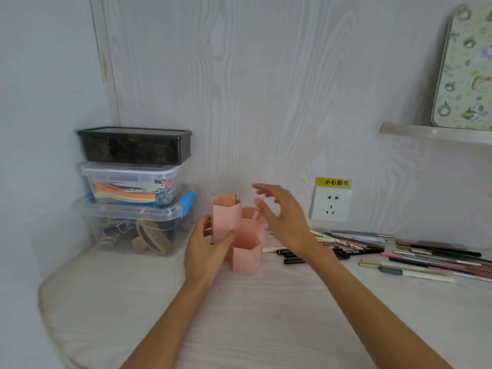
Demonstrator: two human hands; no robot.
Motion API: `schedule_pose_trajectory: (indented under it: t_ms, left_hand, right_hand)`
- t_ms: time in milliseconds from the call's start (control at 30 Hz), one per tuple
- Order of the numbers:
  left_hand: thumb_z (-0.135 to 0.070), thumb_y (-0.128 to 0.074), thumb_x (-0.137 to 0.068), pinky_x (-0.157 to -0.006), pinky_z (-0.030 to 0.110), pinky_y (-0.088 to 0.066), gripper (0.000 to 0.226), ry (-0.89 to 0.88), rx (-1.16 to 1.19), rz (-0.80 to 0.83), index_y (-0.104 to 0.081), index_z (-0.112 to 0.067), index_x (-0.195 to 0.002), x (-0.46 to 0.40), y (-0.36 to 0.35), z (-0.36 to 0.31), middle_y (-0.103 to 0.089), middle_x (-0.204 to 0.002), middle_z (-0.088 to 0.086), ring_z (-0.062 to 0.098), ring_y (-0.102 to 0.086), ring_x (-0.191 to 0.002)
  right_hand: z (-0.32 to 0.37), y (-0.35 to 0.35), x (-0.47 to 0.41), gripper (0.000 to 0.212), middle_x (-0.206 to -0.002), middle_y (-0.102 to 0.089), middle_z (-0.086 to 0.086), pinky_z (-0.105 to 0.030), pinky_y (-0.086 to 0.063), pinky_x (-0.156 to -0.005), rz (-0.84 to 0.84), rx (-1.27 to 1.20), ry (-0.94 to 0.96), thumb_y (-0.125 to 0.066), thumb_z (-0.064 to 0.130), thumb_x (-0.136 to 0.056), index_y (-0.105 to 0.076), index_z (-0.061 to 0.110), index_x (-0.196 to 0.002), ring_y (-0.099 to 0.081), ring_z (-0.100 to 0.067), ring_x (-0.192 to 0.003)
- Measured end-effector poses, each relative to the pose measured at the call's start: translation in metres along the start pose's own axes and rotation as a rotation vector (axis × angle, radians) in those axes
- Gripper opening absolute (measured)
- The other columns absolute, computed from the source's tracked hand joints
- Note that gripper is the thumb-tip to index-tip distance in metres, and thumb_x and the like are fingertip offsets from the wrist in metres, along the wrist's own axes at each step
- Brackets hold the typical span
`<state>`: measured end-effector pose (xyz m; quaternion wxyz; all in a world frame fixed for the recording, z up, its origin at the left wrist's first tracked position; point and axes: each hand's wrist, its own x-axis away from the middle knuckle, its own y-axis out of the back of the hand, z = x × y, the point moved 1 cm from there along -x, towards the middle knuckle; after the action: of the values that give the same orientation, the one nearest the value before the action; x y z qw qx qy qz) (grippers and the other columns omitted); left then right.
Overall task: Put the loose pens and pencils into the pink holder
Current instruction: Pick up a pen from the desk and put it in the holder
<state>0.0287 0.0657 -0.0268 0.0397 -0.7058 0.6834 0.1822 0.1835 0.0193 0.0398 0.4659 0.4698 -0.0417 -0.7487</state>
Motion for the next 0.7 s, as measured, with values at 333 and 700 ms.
schedule_pose_trajectory:
  t_ms: [333, 700]
  left_hand:
    - [-0.039, -0.073, -0.076, -0.097, 0.040, -0.043, 0.068, 0.023, 0.004, -0.104, -0.043, -0.025, -0.135, -0.004, 0.001, 0.005, -0.056, -0.132, -0.001, 0.018, -0.054, -0.114]
    - [-0.030, -0.077, -0.073, -0.100, 0.046, -0.044, 0.063, 0.016, 0.045, -0.065, -0.049, -0.023, -0.129, -0.002, 0.002, -0.002, -0.059, -0.126, 0.000, 0.021, -0.055, -0.114]
  right_hand:
    - [-0.082, 0.071, 0.048, 0.014, -0.094, -0.058, 0.015, -0.003, -0.037, -0.076, 0.525, 0.241, -0.277, -0.071, 0.024, -0.078, -0.071, 0.034, -0.088, -0.052, 0.002, -0.090]
    - [-0.062, 0.069, 0.039, 0.012, -0.086, -0.060, 0.015, -0.018, -0.042, -0.068, 0.002, 0.117, -0.123, -0.064, 0.027, -0.085, -0.066, 0.032, -0.096, -0.054, -0.005, -0.081]
